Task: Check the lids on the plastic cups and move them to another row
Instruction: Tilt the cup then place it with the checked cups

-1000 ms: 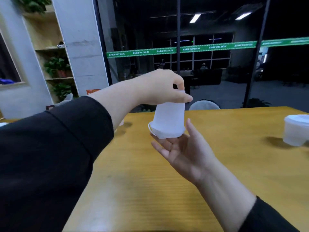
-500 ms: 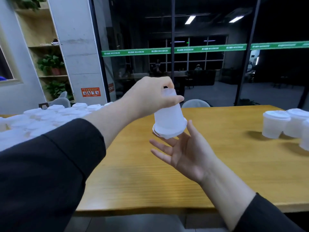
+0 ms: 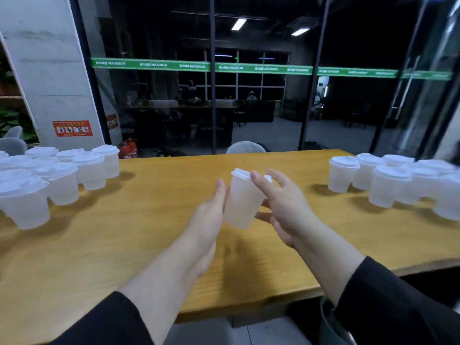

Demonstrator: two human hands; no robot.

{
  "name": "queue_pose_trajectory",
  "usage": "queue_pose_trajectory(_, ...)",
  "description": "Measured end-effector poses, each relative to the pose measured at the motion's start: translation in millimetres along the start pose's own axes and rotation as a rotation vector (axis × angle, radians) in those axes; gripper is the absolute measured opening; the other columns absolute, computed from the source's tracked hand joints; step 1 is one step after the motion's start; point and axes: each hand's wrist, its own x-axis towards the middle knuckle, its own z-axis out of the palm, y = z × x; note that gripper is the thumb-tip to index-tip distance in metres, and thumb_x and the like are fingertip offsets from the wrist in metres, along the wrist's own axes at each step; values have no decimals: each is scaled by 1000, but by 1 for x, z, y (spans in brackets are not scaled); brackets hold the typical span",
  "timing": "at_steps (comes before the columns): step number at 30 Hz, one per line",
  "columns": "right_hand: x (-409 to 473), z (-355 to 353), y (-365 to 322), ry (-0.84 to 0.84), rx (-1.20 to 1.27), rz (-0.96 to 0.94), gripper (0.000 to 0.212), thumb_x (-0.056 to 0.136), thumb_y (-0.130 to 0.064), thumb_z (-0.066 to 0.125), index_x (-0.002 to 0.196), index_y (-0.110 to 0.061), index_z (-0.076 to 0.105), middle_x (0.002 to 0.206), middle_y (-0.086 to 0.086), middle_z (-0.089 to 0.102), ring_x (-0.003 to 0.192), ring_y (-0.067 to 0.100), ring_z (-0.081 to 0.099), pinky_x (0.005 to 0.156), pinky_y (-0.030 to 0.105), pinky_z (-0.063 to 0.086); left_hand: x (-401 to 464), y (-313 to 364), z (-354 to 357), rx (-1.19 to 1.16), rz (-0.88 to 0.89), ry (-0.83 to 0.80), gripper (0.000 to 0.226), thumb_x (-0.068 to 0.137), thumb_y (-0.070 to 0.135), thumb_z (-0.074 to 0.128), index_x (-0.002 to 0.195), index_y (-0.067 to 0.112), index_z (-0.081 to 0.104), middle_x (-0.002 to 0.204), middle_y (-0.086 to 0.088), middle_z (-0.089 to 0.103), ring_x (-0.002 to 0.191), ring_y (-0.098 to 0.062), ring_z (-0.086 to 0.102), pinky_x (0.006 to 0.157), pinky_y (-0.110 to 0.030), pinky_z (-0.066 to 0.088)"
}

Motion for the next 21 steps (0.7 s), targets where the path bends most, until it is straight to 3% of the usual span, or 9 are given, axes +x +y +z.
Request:
queue_pose_trajectory(2, 1, -25, 8, 9, -35, -25, 90, 84, -46, 82, 157, -27, 34, 146, 1, 53, 124, 20, 62, 100, 50, 56, 11, 1, 21, -56, -55, -27, 52, 101, 69, 32, 87, 42, 74, 119, 29, 68, 131, -2, 51, 118, -38, 26)
queue_pose_trajectory(6, 0, -73, 18, 94, -146, -89, 96, 71, -54, 85, 154, -35, 39, 144, -7, 52, 131, 13, 54, 110, 48, 48, 27, 2, 71, -147, -149, -104, 42, 106, 59, 35, 94, 33, 65, 86, 20, 75, 103, -4, 59, 89, -36, 46)
queue_pose_trajectory(10, 0, -128, 21, 194, -204, -115, 103, 62, -63, 85, 152, -37, 40, 146, -10, 52, 133, 13, 54, 111, 48, 47, 44, -7, 125, -159, -203, -132, 34, 108, 51, 42, 101, 28, 66, 103, 11, 74, 113, -15, 63, 104, -43, 47)
queue_pose_trajectory(13, 1, -165, 21, 229, -207, -121, 105, 62, -63, 86, 153, -38, 39, 147, -13, 53, 129, 10, 57, 110, 47, 48, 56, -15, 163, -143, -212, -135, 32, 108, 46, 46, 113, 24, 68, 117, 4, 73, 114, -18, 67, 104, -46, 53)
queue_pose_trajectory(16, 8, -197, 19, 266, -232, -129, 98, 67, -60, 87, 151, -37, 41, 140, -17, 58, 123, 2, 61, 106, 42, 51, 69, -18, 195, -114, -201, -139, 29, 108, 43, 48, 105, 24, 70, 115, 2, 74, 110, -18, 69, 97, -42, 57)
queue_pose_trajectory(19, 18, -220, 15, 302, -300, -110, 69, 80, -49, 83, 139, -36, 50, 134, -15, 61, 112, -6, 61, 95, 27, 50, 80, -15, 219, 24, -178, -124, 27, 105, 46, 54, 102, 27, 73, 109, 1, 75, 99, -19, 69, 80, -35, 56)
queue_pose_trajectory(21, 29, -231, 17, 400, -372, -73, 83, 76, -59, 82, 146, -30, 47, 134, -10, 61, 120, 8, 60, 99, 36, 51, 90, -12, 231, 93, -170, -115, 24, 103, 44, 59, 103, 25, 74, 103, -2, 75, 86, -23, 68, 70, -33, 54)
